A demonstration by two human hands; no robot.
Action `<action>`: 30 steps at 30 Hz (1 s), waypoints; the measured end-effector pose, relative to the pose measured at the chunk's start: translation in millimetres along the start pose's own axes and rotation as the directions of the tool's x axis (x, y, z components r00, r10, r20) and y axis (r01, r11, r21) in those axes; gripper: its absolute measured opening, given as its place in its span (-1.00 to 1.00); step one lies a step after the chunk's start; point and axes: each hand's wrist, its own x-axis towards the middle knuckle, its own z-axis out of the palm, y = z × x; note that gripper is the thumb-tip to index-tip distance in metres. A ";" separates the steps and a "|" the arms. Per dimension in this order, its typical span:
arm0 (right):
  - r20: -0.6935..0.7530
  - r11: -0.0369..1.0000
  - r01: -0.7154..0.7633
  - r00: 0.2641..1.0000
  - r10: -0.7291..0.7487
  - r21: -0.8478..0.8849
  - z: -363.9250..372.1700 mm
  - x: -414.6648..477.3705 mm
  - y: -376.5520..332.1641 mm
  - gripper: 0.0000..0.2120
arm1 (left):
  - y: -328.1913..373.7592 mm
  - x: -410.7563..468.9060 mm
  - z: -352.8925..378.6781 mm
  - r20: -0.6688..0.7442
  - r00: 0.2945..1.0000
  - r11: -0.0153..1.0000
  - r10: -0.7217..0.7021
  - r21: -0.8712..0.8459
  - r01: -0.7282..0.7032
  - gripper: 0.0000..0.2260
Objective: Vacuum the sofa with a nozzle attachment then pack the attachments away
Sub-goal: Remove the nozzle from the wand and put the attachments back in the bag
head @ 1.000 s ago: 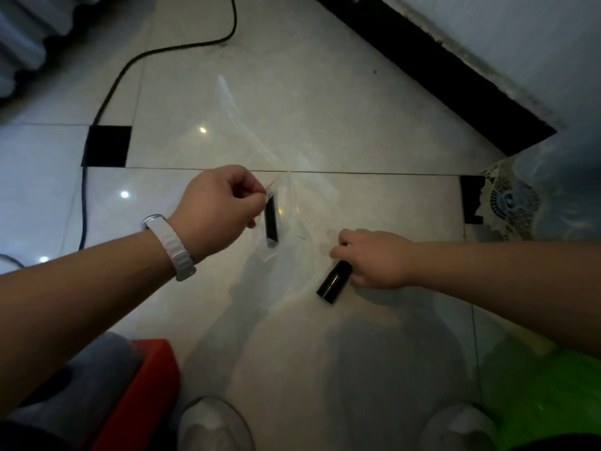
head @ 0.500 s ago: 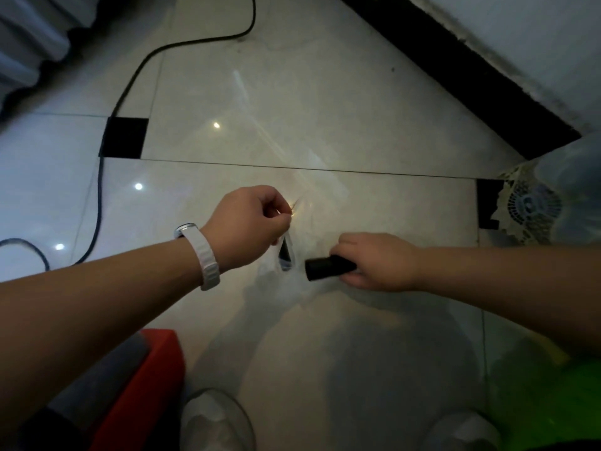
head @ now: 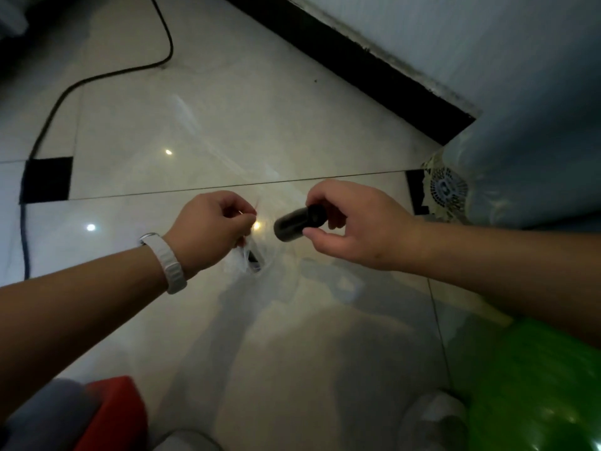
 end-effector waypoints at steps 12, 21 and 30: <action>0.051 0.997 0.026 0.998 -0.022 -0.077 25.0 19.5 -15.4 -0.74 | 5.6 -19.1 -3.9 -0.013 1.000 0.998 -0.019 -0.062 0.019 -0.92; 0.230 0.953 0.032 0.972 0.040 -0.300 47.7 23.1 -12.6 -0.58 | 15.1 -36.3 -4.7 0.094 0.995 0.967 -0.017 -0.252 0.040 -0.90; 0.140 0.986 0.034 0.990 -0.012 -0.161 22.9 15.2 -4.1 -0.65 | 8.3 -27.3 -13.9 0.028 1.000 0.997 0.001 -0.082 0.001 -0.89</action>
